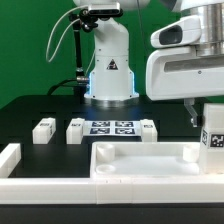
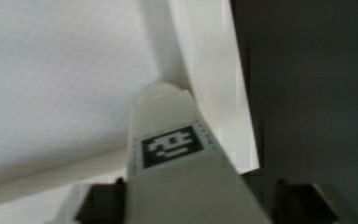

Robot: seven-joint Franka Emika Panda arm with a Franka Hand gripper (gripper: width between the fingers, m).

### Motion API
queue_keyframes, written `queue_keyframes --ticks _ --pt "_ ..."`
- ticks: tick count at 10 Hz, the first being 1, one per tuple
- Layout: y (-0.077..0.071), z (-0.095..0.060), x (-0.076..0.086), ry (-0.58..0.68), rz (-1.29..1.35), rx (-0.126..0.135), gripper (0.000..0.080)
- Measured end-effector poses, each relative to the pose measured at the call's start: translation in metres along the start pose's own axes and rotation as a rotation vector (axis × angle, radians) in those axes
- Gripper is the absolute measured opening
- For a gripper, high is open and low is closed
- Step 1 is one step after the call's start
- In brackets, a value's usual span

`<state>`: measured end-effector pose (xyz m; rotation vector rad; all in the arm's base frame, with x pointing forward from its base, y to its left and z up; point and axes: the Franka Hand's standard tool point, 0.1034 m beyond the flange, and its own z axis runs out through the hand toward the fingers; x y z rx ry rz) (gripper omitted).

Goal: Assemble desk

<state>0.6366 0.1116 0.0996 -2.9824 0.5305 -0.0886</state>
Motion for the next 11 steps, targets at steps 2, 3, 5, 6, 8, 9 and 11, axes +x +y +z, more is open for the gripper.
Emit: queue_keyframes --ticks 2,3,5,6,8,9,11 --pt "0.005 -0.001 0.002 0.001 0.063 -0.008 0.0311" --pt "0.010 -0.001 0.004 0.001 0.155 -0.018 0.0311" --pt "0.024 -0.003 0.008 0.009 0.288 -0.048 0.0311" --pt "0.027 -0.003 0.010 0.010 0.305 -0.050 0.0311" --pt "0.027 -0.003 0.009 0.009 0.295 -0.052 0.0311" --pt "0.028 -0.003 0.009 0.009 0.294 -0.052 0.0311" --pt "0.021 -0.019 0.010 -0.002 0.268 -0.047 0.0387"
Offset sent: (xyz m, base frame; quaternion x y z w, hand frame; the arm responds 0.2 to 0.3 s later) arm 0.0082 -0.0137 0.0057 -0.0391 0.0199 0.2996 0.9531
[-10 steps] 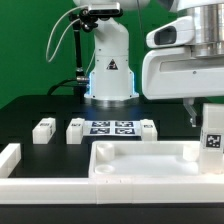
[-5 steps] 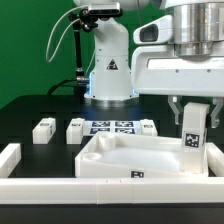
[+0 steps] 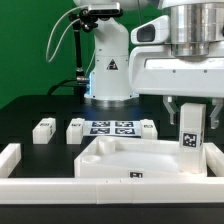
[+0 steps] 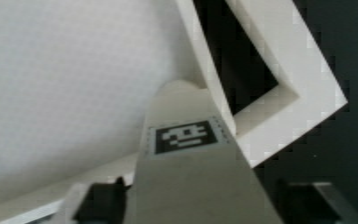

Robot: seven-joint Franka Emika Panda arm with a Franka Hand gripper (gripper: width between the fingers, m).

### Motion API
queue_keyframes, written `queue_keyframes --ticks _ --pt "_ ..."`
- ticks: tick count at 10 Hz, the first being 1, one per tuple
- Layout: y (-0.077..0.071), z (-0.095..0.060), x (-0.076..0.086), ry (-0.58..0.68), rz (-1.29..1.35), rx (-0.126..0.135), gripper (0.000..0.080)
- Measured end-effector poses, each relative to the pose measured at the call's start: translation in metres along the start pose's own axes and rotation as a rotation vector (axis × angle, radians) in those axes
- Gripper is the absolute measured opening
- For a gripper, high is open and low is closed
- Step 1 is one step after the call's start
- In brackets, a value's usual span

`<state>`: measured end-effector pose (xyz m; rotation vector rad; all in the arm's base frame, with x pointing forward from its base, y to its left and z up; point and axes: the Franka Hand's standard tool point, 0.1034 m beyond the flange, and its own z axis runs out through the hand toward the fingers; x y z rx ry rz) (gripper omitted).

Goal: Assemble desk

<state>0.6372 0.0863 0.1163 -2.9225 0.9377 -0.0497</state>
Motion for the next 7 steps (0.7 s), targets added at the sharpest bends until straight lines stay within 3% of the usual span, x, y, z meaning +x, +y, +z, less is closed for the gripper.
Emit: queue_keyframes --ticks 1,2,3,7 --pt "-0.005 -0.020 -0.001 0.003 -0.021 0.013 0.0576" --pt "-0.010 -0.038 -0.002 0.005 -0.038 0.023 0.0626" --pt "-0.014 -0.046 -0.003 0.014 -0.045 0.032 0.0645" --pt "-0.012 -0.040 -0.003 0.011 -0.043 0.027 0.0649"
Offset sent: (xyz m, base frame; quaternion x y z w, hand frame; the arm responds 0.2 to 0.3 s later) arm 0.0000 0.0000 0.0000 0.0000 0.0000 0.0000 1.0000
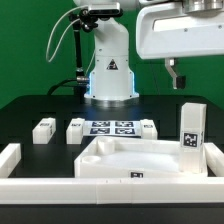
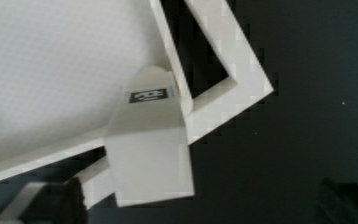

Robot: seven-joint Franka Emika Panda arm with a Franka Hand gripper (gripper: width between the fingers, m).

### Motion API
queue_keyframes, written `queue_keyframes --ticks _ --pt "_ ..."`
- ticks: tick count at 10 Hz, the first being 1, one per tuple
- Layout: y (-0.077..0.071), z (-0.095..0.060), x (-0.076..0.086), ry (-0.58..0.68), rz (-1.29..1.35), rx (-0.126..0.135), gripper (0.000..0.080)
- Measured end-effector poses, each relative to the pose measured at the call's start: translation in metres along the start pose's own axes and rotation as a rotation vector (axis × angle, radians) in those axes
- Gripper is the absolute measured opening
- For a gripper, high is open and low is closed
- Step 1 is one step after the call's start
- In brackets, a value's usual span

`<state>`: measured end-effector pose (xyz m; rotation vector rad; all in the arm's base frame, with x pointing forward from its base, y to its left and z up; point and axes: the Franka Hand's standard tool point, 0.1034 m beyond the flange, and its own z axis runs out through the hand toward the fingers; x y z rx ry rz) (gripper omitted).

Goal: Assemble desk

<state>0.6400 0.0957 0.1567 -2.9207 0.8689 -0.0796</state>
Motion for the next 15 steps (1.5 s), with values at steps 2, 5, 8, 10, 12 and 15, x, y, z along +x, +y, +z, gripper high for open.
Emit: queue_keyframes --ticks 2,5,8,10,12,15 --pt "0.005 0.004 -0.009 -0.007 -0.025 -0.006 0.0649" --pt "0.035 0.015 -0.047 -0.029 -0.202 -0.022 0.0649" --pt "0.039 0.018 -0.053 -0.025 -0.392 -0.018 0.0649" --pt "0.041 0.021 -0.053 -0.026 -0.547 -0.018 0.0649" --pt "0.084 0.051 -0.070 -0.100 -0.600 -0.057 0.0649" --pt "0.106 0.054 -0.086 -0.260 -0.573 -0.098 0.0649"
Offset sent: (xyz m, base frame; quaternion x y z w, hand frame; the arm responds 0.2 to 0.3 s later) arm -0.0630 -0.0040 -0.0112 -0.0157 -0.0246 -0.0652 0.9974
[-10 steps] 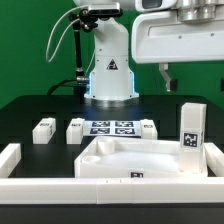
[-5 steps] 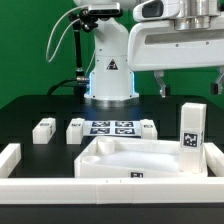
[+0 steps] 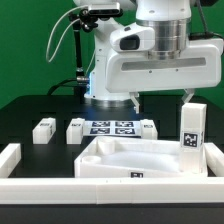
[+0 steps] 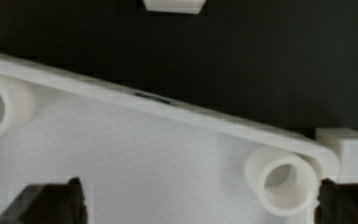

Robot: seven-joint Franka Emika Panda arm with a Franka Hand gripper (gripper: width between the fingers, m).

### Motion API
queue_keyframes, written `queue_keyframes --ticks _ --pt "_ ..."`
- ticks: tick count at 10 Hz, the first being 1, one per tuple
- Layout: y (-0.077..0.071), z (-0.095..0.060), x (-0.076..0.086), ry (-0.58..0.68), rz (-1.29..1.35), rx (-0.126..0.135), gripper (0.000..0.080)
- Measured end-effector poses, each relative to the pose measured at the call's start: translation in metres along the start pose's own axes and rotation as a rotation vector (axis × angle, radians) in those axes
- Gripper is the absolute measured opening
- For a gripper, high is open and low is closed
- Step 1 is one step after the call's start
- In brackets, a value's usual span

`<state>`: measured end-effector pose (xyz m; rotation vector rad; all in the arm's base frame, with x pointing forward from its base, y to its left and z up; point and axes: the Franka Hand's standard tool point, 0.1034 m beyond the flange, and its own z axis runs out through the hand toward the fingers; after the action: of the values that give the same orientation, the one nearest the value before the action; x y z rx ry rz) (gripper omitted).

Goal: Assemble desk

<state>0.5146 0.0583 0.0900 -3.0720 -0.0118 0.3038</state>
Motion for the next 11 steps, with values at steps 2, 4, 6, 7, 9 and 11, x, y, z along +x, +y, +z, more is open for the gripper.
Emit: queue_keyframes --ticks 2,4,6,7,9,11 --pt "-0.001 0.001 0.001 -0.135 0.002 0.007 0.0649" --pt "-0.001 0.020 -0.021 -0.316 0.020 0.006 0.0649" --pt "-0.004 0.044 -0.049 -0.574 0.044 -0.004 0.0649" --pt "-0.003 0.045 -0.042 -0.619 0.047 -0.004 0.0649" --pt "0.000 0.048 -0.051 -0.741 0.052 -0.003 0.0649" --pt "-0.004 0.062 -0.049 -0.719 0.074 -0.006 0.0649"
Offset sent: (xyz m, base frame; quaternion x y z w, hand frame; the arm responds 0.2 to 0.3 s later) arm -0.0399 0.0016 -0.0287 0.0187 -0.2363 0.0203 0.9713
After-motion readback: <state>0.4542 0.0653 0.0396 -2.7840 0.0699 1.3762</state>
